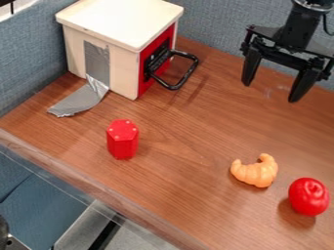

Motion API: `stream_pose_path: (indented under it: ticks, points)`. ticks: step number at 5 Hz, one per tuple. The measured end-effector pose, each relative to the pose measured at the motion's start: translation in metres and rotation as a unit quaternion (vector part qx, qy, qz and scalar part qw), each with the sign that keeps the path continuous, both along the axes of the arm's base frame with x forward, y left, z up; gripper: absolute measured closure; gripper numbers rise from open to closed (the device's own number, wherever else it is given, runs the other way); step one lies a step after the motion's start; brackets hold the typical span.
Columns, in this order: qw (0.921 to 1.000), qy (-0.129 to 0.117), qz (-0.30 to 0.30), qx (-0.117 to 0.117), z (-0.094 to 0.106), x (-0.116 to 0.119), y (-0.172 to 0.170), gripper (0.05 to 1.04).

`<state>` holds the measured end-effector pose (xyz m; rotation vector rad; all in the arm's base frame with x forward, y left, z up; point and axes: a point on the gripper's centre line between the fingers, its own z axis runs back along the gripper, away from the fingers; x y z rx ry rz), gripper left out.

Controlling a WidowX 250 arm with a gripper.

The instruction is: Open the drawer

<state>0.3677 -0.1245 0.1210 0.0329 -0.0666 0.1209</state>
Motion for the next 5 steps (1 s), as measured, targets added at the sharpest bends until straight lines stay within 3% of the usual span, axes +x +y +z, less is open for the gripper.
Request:
stream_pose_path:
  ticks: [1,2,5]
  points:
    - [0.9997,0.022,-0.001,0.008,-0.017,-0.002,0.001,0.084]
    - [0.9996,0.02,-0.002,0.02,-0.022,0.002,0.01,0.084]
    - [0.9994,0.022,0.0,0.025,-0.041,0.006,0.047,0.084]
